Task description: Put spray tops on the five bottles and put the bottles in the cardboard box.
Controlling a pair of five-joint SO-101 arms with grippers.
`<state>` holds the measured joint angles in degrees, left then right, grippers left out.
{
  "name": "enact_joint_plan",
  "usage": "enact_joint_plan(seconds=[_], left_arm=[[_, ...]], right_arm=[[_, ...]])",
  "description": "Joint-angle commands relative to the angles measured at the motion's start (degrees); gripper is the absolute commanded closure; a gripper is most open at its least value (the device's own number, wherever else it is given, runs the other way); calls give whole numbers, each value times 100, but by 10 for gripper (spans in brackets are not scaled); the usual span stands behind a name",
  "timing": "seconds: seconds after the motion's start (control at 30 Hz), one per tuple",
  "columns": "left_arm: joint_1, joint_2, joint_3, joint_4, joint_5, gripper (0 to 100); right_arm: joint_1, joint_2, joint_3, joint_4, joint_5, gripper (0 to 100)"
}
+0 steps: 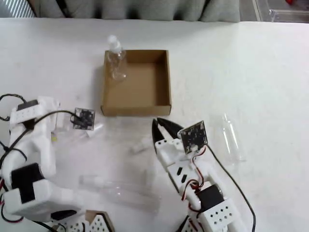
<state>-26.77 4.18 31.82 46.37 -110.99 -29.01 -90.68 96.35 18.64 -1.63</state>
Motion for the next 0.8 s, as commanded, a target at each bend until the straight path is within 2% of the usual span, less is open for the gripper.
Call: enact_joint_plan(seconds=[0.0,0.1,0.23,0.43,0.5,0.63,0.77], left_arm=[[22,66,-580,615,141,732],[145,75,-642,1037,246,733],[189,101,-668,1073,958,740],[207,101,-677,1125,1020,977],[207,66,-642,1187,1108,967],[242,57,-686,1503,2101,938],[347,48,-686,1538,3727,936]], right_arm=[[-163,-13,79,13,79,982],[-163,-13,79,13,79,982],[-145,-13,79,13,79,982],[-127,-13,79,13,79,982],[-127,-13,79,13,79,982],[-127,-13,79,13,79,982],[-119,-13,79,22,79,982]])
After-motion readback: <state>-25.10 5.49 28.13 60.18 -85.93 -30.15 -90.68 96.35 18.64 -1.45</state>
